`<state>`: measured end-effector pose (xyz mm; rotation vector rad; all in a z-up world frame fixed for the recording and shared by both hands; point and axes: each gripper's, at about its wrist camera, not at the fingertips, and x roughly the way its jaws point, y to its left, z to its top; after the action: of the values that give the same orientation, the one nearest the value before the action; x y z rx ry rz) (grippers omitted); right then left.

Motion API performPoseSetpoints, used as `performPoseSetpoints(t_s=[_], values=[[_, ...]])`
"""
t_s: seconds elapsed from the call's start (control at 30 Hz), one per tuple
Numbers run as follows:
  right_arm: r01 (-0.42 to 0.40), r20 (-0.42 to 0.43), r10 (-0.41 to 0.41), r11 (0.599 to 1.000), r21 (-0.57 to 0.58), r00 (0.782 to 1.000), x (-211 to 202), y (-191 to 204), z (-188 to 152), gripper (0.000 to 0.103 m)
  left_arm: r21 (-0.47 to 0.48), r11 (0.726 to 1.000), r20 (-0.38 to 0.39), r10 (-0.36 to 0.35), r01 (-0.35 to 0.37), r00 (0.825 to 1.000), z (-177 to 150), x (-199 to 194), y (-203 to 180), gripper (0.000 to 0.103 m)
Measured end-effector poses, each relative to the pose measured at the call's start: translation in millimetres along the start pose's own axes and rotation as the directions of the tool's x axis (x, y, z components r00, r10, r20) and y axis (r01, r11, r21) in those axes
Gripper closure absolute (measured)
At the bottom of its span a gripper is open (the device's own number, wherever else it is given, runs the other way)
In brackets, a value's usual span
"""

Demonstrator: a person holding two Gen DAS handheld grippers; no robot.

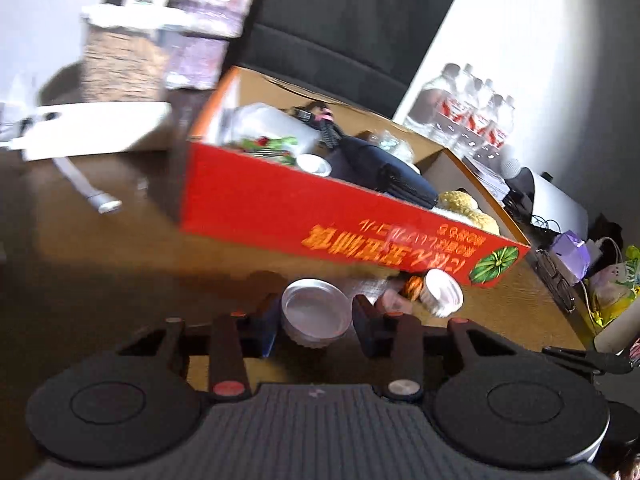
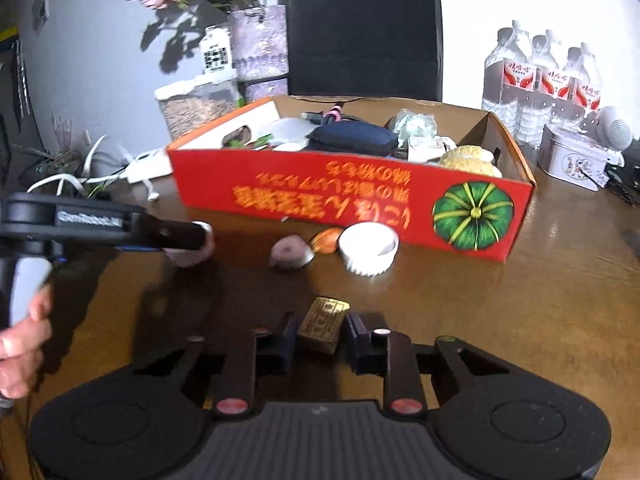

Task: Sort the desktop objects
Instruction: 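Grasp a pink cap with the left tool while the right tool grasps the wooden cube, then carry the cap and cube into the box and open both tools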

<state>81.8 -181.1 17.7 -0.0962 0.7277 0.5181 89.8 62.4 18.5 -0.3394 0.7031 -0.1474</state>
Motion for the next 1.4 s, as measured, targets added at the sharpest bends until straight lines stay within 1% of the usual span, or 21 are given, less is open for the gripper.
performPoseSetpoints(t_s=[0.1,0.17,0.23,0.37,0.5,0.6,0.67,0.73,0.83,0.93,0.97,1.03,1.07,1.13,1.17,1.23,1.27,1.33,1.4], values=[[0.028,0.001,-0.028,0.999,0.027,1.000,-23,11,-16,0.079,0.035,0.999,0.041,0.037,-0.038,0.999,-22,-37,-7,0.063],[0.065,0.008,-0.065,0.997,0.032,0.998,-39,17,-24,0.079,0.063,0.996,0.041,0.056,-0.058,0.998,-38,-57,-15,0.063],[0.077,0.027,-0.079,0.996,0.040,0.997,-58,20,-32,0.079,0.088,0.994,0.041,0.065,-0.068,0.997,-53,-74,-24,0.063],[0.078,0.081,-0.084,0.994,0.076,0.993,-104,24,-46,0.079,0.125,0.990,0.059,0.062,-0.069,0.996,-81,-106,-39,0.063],[0.061,0.128,-0.072,0.994,0.091,0.989,-144,27,-57,0.079,0.171,0.984,0.071,0.043,-0.055,0.997,-95,-126,-49,0.063],[0.051,0.158,-0.067,0.994,0.100,0.985,-163,23,-56,0.079,0.180,0.983,0.096,0.006,-0.023,0.995,-93,-141,-56,0.063],[0.044,0.181,-0.064,0.993,0.111,0.981,-172,16,-48,0.079,0.173,0.985,0.111,-0.030,0.010,0.993,-82,-147,-58,0.063],[0.034,0.199,-0.058,0.992,0.121,0.978,-175,7,-35,0.079,0.179,0.983,0.125,-0.065,0.041,0.990,-69,-151,-60,0.063],[0.038,0.221,-0.059,0.995,0.097,0.974,-175,-6,-6,0.079,0.202,0.978,0.146,-0.081,0.051,0.986,-34,-150,-61,0.063],[0.037,0.239,-0.054,0.997,0.074,0.970,-164,-23,31,0.079,0.226,0.973,0.182,-0.096,0.054,0.979,11,-139,-59,0.063],[0.037,0.238,-0.054,0.996,0.075,0.970,-158,-29,43,0.079,0.226,0.974,0.202,-0.079,0.033,0.976,29,-130,-55,0.063],[0.026,0.227,-0.045,0.996,0.086,0.973,-139,-42,68,0.079,0.211,0.977,0.186,-0.056,0.016,0.981,59,-108,-47,0.063],[0.025,0.206,-0.043,0.996,0.091,0.978,-126,-49,83,0.079,0.190,0.982,0.175,-0.043,0.009,0.984,73,-95,-41,0.063],[0.023,0.175,-0.041,0.994,0.102,0.984,-101,-61,108,0.079,0.174,0.985,0.134,-0.043,0.019,0.990,95,-69,-34,0.063],[0.019,0.148,-0.035,0.994,0.108,0.988,-86,-68,121,0.079,0.151,0.988,0.108,-0.037,0.021,0.993,106,-55,-31,0.063],[0.004,0.094,-0.016,0.992,0.130,0.995,-55,-80,142,0.079,0.154,0.986,0.033,-0.065,0.060,0.997,121,-25,-30,0.063],[-0.002,0.058,-0.006,0.991,0.137,0.998,-36,-86,153,0.079,0.155,0.986,-0.004,-0.058,0.058,0.998,128,-7,-31,0.063],[0.000,-0.011,0.002,0.986,0.166,1.000,-1,-96,167,0.079,0.185,0.983,-0.089,-0.003,0.020,0.996,135,30,-35,0.063],[0.023,-0.077,-0.009,0.983,0.183,0.997,32,-104,176,0.079,0.209,0.978,-0.156,0.050,-0.017,0.987,135,58,-33,0.062]])
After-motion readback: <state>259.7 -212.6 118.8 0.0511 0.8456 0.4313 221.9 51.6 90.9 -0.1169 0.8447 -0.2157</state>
